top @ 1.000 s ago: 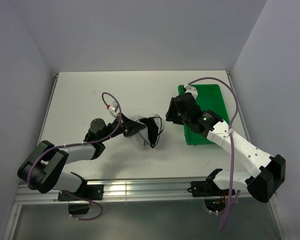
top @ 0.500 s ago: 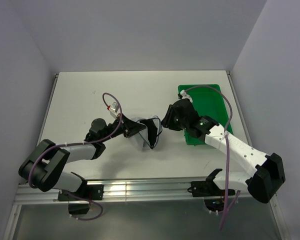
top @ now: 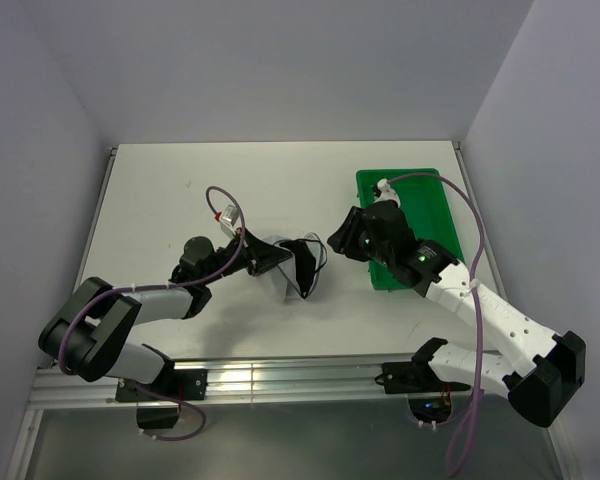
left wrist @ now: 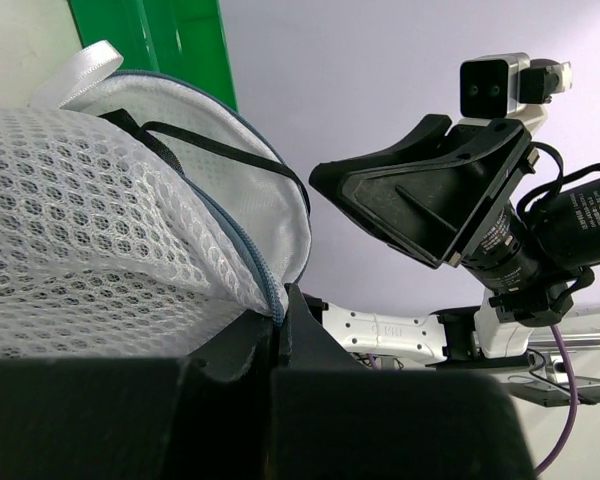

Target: Place the bra in the laundry bag and zip it closed

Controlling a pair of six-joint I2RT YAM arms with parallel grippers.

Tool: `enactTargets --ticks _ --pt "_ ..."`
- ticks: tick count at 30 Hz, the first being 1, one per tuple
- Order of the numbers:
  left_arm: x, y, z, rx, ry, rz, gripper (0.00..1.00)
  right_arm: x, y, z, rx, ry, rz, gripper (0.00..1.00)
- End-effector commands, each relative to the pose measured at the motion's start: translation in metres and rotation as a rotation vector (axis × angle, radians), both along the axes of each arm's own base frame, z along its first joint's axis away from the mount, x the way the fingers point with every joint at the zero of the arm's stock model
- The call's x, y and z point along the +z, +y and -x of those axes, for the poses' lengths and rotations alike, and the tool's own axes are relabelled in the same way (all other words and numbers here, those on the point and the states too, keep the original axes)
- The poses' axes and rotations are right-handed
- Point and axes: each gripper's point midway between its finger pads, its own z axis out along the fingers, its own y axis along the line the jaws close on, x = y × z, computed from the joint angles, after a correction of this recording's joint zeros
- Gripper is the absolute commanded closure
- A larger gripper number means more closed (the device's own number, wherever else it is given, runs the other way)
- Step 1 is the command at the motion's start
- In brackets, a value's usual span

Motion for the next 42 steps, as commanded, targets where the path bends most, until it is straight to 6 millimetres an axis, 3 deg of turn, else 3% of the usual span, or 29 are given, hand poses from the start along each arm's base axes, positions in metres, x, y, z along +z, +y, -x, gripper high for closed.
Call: enactTargets --ticks 1,8,18,26,31,35,42 --pt "0.022 -0.003 -0.003 -0.004 -0.093 0.036 1.00 0.003 0.001 -0.001 -0.005 -0.010 -0.029 0.57" --pt "0.022 -0.004 -0.004 -0.005 -0.093 0.033 1.00 -0.013 0.007 0.008 0.032 0.009 -0.070 0.59" --pt "0.020 -0.005 -0.005 -0.007 -0.089 0.031 1.00 -0.010 0.005 0.012 0.023 -0.018 -0.114 0.59" --pt "0.019 -0.005 -0.004 -0.009 -0.087 0.034 1.00 -0.025 0.003 0.009 0.007 0.009 -0.079 0.59" --pt "0.020 -0.006 -0.005 -0.013 -0.090 0.033 1.00 -0.027 -0.013 0.004 -0.056 -0.007 -0.038 0.59" --pt "0.020 -0.006 -0.005 -0.013 -0.088 0.031 1.00 -0.028 -0.011 0.002 -0.056 -0.003 -0.039 0.59" --pt "0.020 -0.005 -0.004 -0.012 -0.088 0.031 1.00 -0.046 -0.003 0.001 -0.029 0.033 -0.043 0.60"
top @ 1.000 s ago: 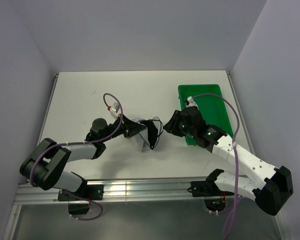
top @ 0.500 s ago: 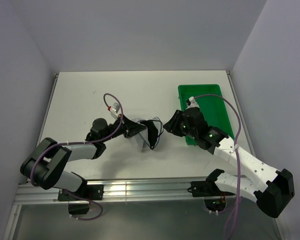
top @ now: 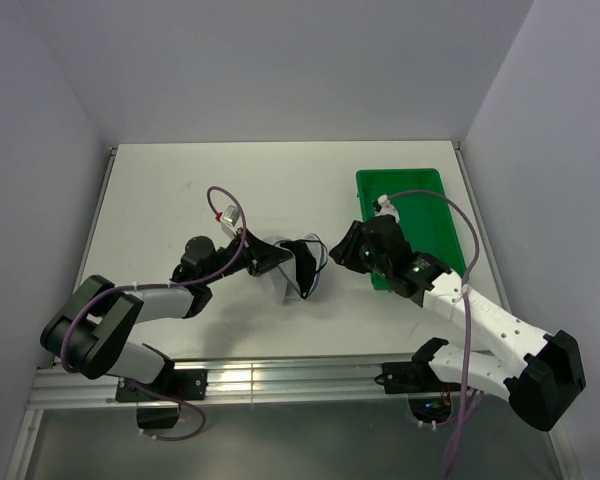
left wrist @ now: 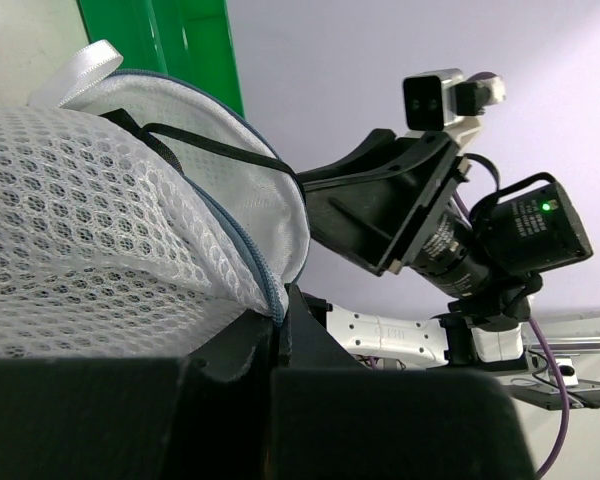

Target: Place the bra in the laundry bag and zip it closed

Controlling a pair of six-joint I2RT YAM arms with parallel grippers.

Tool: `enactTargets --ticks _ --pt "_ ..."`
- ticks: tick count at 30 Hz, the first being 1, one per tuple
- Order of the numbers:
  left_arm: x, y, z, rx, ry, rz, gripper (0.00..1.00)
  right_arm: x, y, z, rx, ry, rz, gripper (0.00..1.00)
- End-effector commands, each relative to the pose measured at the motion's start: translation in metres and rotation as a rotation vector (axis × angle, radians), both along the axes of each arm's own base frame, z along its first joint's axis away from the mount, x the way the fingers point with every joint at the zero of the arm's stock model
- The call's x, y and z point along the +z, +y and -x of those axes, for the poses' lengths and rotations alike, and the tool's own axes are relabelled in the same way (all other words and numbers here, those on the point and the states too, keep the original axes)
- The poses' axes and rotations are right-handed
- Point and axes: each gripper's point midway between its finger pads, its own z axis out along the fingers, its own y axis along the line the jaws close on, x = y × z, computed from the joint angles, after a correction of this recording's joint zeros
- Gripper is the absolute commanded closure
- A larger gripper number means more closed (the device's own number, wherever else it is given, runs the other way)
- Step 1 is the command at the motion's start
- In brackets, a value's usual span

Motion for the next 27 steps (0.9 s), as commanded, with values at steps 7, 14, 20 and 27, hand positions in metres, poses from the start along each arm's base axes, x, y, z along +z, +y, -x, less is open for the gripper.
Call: enactTargets --ticks 7,14,20,27 --pt "0.024 -0.005 -0.003 -0.015 -0.096 0.044 1.00 -0.001 0.014 0.001 0.054 -0.022 -0.078 0.61" --pt "0.024 -0.005 -0.003 -0.013 -0.096 0.047 1.00 0.025 0.016 0.002 0.070 -0.073 -0.117 0.61" --pt "0.023 -0.005 -0.004 -0.015 -0.097 0.049 1.00 0.035 0.028 0.005 0.119 -0.074 -0.168 0.61" --pt "0.022 -0.006 -0.003 -0.018 -0.095 0.049 1.00 0.052 0.026 0.007 0.119 -0.098 -0.176 0.61"
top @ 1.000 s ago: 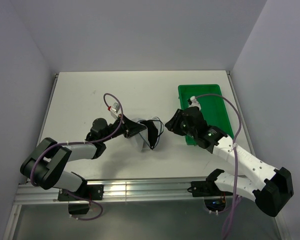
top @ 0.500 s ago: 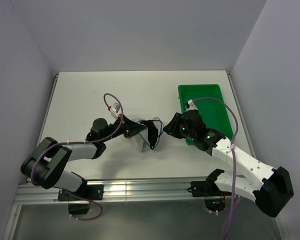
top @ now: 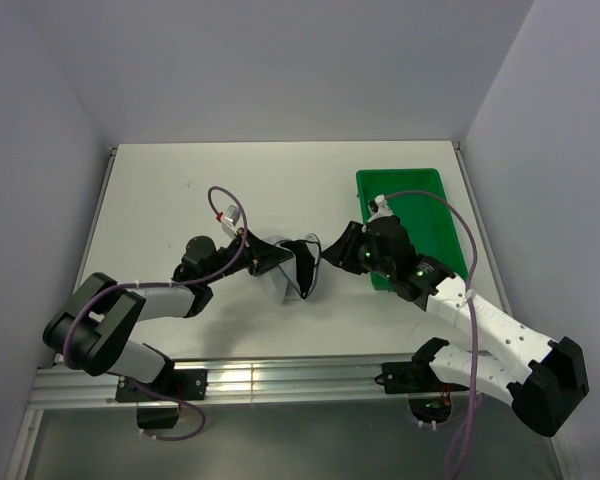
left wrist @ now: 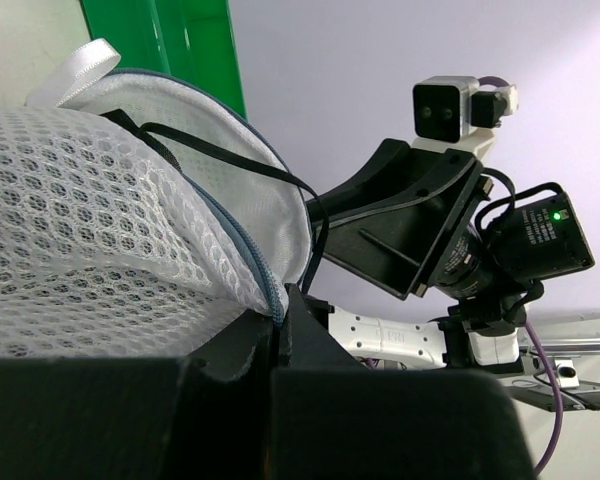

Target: Place the bra in the laundry bag and zip it closed

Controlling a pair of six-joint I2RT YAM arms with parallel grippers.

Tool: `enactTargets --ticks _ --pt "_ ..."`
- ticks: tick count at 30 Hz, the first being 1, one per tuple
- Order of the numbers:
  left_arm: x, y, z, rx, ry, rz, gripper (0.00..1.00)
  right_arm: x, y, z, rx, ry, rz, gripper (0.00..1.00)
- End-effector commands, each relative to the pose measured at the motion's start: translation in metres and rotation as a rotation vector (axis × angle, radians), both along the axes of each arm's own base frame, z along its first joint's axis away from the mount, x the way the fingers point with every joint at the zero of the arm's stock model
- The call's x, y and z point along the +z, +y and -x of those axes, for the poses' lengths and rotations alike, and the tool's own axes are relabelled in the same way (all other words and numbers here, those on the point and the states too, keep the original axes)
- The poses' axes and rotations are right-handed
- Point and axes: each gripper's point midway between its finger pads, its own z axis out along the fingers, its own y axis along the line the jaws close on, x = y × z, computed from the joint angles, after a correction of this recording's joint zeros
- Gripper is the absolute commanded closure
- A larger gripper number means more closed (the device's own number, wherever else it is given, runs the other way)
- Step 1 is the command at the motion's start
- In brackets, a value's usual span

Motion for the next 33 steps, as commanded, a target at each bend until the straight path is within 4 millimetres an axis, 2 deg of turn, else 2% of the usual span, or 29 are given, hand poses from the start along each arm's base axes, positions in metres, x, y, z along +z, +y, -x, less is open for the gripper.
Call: enactTargets --ticks 1,7,15,18,22,26,29,33 --pt "0.025 -0.005 -0.002 -0.017 -0.098 0.052 1.00 0.042 0.004 -0.007 0.001 -0.090 -0.062 0.61" --pt "0.026 -0.005 -0.001 -0.019 -0.097 0.058 1.00 0.048 0.010 -0.005 0.015 -0.096 -0.051 0.61" --pt "0.030 -0.005 -0.001 -0.027 -0.107 0.062 1.00 0.026 0.018 -0.008 0.021 -0.045 0.011 0.61" --pt "0.030 -0.006 -0.001 -0.028 -0.108 0.056 1.00 0.018 0.007 -0.011 -0.025 -0.044 0.074 0.61" --pt "0.032 -0.006 -0.001 -0.031 -0.113 0.060 1.00 0.013 0.005 -0.012 -0.017 -0.036 0.114 0.60" --pt "0.032 -0.006 -0.001 -0.033 -0.109 0.062 1.00 0.022 0.003 -0.011 -0.022 -0.057 0.133 0.60" --pt "0.033 -0.007 -0.002 -0.034 -0.114 0.059 1.00 0.026 -0.007 -0.011 -0.051 -0.072 0.158 0.57" --pt "0.037 -0.007 -0.001 -0.039 -0.121 0.063 1.00 0.022 -0.015 -0.013 -0.066 -0.066 0.211 0.53"
